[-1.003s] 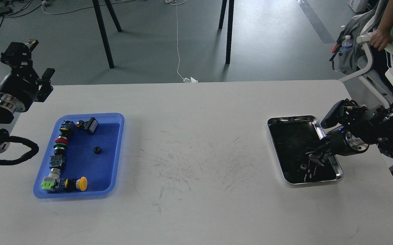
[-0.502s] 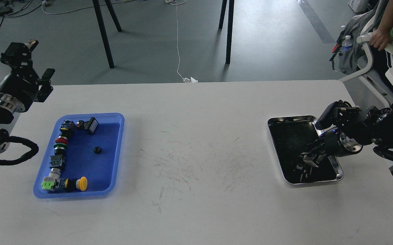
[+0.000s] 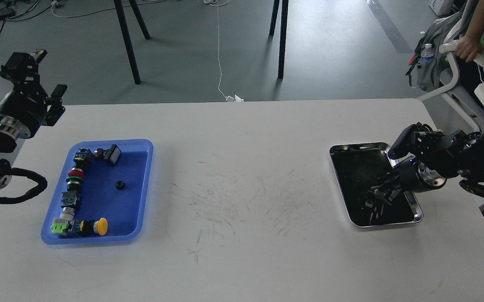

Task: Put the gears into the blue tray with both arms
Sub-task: 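Close the right gripper on a small black gear in the metal tray, then lift the gear and carry it with the right gripper toward the table center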

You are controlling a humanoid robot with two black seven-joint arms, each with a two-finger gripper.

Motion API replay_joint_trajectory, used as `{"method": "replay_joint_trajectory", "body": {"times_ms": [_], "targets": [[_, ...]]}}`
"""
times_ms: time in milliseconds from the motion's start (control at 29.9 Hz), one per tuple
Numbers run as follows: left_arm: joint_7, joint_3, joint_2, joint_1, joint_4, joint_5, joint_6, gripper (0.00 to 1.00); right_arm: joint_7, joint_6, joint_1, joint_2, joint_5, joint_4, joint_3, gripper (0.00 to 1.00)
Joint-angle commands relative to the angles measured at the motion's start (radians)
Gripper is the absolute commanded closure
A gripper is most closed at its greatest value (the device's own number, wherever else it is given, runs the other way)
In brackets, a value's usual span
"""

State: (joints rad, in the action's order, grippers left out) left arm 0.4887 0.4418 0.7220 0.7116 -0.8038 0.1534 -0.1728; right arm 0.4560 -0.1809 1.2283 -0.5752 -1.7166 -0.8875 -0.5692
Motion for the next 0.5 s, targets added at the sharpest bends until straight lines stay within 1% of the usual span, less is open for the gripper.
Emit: {"method": "replay_joint_trajectory", "body": {"times_ms": [0,67,201,268,301,334,401,435,468], "targets": [[0.000,0.000,0.001,0.000,0.000,0.000,-0.001,0.02,0.012,-0.002,-0.001,0.000,-0.001,-0.002,0.000,0.67],[0.000,0.000,0.001,0.000,0.000,0.000,-0.001,0.02,0.015,-0.003,-0.001,0.002,-0.002,-0.005,-0.006,0.71],[0.000,0.000,0.001,-0.003,0.000,0.000,0.001,0.02,0.018,-0.003,0.000,0.000,-0.002,-0.002,-0.006,0.71],[0.000,0.000,0.001,-0.007,0.000,0.000,0.001,0.02,0.018,-0.003,0.000,0.001,-0.002,-0.004,-0.006,0.74],[0.000,0.000,0.001,-0.007,0.000,0.000,0.001,0.01,0.020,-0.003,0.000,0.000,-0.003,-0.004,-0.006,0.76],[0.000,0.000,0.001,-0.007,0.000,0.000,0.001,0.02,0.018,-0.003,0.002,0.000,-0.002,-0.004,-0.006,0.81],[0.000,0.000,0.001,-0.007,0.000,0.000,0.001,0.02,0.020,-0.003,0.000,0.000,-0.002,-0.005,-0.005,0.87],[0.000,0.000,0.001,-0.007,0.000,0.002,0.001,0.02,0.020,-0.003,0.000,0.001,-0.003,-0.005,-0.003,0.92],[0.000,0.000,0.001,-0.007,0.000,0.000,0.001,0.01,0.020,-0.003,0.002,0.000,-0.003,-0.004,-0.003,0.95]]}}
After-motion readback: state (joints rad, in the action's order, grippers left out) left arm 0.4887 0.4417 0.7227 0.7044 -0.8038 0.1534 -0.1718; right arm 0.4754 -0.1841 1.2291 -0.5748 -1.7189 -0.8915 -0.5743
